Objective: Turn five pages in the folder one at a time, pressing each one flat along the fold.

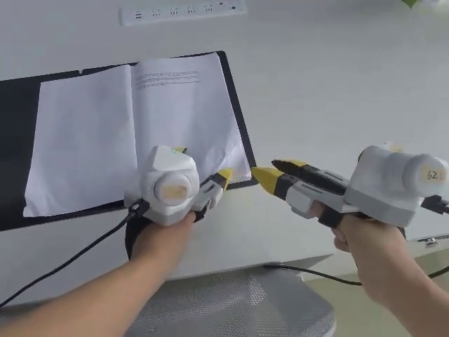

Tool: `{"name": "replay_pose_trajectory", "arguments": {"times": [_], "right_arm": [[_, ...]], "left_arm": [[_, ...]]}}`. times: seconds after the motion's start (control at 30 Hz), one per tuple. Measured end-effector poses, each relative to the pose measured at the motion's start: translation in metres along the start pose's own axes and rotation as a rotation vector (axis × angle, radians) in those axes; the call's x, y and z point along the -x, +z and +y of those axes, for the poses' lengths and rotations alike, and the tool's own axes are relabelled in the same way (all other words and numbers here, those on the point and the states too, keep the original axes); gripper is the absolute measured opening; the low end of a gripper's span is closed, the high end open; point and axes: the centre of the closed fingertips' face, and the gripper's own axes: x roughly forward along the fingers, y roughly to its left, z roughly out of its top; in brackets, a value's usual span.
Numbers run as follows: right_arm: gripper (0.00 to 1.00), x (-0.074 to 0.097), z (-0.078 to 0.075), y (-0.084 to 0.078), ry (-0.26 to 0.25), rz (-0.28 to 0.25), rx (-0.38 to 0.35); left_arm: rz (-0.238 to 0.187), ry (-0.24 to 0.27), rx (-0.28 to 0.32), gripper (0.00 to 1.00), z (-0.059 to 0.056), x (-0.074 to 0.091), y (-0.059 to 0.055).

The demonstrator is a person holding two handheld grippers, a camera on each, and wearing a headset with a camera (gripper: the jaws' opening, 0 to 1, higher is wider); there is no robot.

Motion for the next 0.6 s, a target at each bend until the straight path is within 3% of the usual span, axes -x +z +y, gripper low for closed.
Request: {"name": "replay_pose_trajectory", "arguments": {"times": [0.37, 0.6], "right_arm": [[0.29, -0.0045, 0.002, 0.0011, 0.011, 0.005, 0.006], [0.29, -0.0058, 0.0028, -0.0007, 0.014, 0.01, 0.006]], "left_arm": [[-0.03, -0.008, -0.018, 0.38, 0.0015, -0.001, 0.0008], [-0.043, -0.006, 0.01, 0.28, 0.0063, 0.0001, 0.0008]]}}
